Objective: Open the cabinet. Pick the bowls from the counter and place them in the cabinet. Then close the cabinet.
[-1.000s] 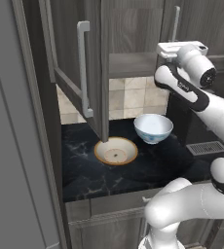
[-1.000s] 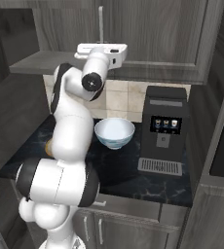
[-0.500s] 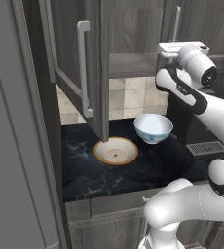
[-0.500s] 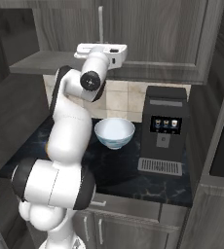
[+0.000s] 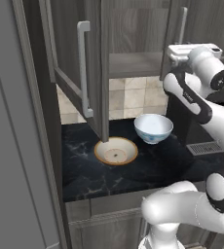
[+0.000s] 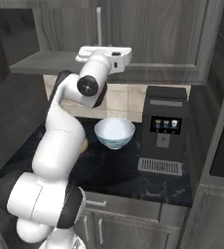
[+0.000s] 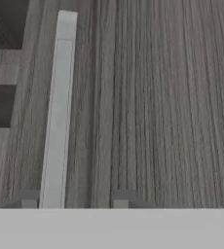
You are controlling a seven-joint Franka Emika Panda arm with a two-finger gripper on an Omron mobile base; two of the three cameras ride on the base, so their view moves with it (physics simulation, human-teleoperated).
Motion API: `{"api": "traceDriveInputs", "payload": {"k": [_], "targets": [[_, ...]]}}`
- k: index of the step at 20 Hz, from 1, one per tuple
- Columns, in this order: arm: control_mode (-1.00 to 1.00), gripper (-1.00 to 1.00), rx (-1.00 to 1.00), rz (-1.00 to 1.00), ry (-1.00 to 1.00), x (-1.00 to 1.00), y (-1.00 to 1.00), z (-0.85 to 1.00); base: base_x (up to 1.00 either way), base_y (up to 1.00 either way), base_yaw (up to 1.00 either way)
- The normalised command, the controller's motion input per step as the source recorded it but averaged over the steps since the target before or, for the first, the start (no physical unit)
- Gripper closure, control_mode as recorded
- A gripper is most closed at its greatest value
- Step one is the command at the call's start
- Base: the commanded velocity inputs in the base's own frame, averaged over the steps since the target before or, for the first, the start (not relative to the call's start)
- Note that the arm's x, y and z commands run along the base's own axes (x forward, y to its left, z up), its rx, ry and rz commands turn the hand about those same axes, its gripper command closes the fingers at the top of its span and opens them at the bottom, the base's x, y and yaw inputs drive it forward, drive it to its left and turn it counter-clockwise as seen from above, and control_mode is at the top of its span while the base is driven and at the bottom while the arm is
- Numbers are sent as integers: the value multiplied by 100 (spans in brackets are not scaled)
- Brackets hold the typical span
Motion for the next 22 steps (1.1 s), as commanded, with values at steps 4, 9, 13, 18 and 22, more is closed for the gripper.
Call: {"api": "traceDriveInputs", "payload": {"k": [4, 9, 13, 18, 22], "targets": [[-100, 100, 0, -12, 7, -61, -100, 0, 0, 0, 0], [-100, 100, 0, -14, 7, -68, -100, 0, 0, 0, 0], [-100, 100, 0, -14, 7, -67, -100, 0, 0, 0, 0], [-100, 100, 5, -14, 6, -67, -100, 0, 0, 0, 0], [-100, 100, 8, -9, 0, -55, -100, 0, 0, 0, 0]]}}
